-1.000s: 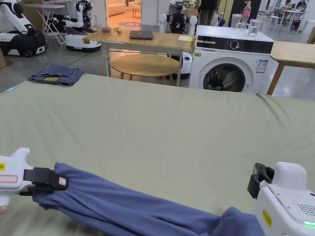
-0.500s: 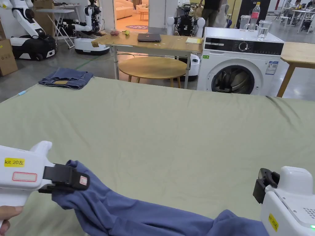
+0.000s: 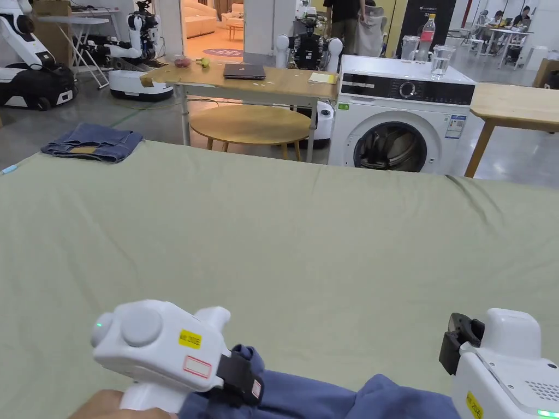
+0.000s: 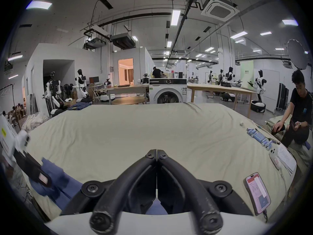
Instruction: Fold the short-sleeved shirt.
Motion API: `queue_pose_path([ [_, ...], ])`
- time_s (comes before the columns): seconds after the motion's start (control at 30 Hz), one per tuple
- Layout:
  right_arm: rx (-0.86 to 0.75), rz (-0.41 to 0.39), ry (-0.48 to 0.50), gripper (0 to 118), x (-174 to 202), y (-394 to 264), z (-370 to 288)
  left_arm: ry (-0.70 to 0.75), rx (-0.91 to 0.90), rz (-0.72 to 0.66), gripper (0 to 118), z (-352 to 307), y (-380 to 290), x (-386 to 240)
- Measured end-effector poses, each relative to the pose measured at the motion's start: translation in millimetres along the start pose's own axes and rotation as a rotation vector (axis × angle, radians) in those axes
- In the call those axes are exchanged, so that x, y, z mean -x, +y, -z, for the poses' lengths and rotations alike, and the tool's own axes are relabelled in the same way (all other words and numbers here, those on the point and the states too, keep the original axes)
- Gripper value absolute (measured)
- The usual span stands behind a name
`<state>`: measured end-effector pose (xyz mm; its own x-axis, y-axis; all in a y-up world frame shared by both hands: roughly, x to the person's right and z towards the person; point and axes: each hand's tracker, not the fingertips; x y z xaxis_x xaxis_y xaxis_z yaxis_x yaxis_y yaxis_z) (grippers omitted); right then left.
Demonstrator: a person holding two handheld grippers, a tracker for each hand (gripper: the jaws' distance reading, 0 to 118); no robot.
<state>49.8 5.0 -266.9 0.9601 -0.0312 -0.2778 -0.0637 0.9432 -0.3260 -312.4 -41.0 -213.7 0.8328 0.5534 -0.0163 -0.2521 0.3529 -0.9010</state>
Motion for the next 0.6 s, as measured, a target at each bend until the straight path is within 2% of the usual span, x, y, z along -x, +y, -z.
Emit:
queue_pose_path([
  [0.27,0.017,0.005,-0.019,0,-6,-3,-3,0.078,0.015,-0.056,3,42,-7,-2],
  [0.33,0.020,0.005,-0.018,0,-6,-3,-4,0.050,0.005,-0.072,12,37,-7,-5],
  [0.37,0.021,0.005,-0.016,0,-5,-3,-4,0.018,-0.002,-0.084,21,33,-6,-7],
  [0.4,0.022,0.004,-0.014,0,-5,-3,-4,0.008,-0.010,-0.077,39,28,-7,-9],
  [0.43,0.022,0.003,-0.011,0,-4,-3,-5,0.012,-0.016,-0.064,49,22,-7,-13],
  [0.5,0.019,-0.004,-0.010,0,-4,-2,-6,0.021,-0.039,-0.034,51,7,-5,-18],
  [0.6,0.015,-0.003,-0.007,0,-3,-1,-8,-0.069,-0.085,-0.067,50,-18,-2,-16],
])
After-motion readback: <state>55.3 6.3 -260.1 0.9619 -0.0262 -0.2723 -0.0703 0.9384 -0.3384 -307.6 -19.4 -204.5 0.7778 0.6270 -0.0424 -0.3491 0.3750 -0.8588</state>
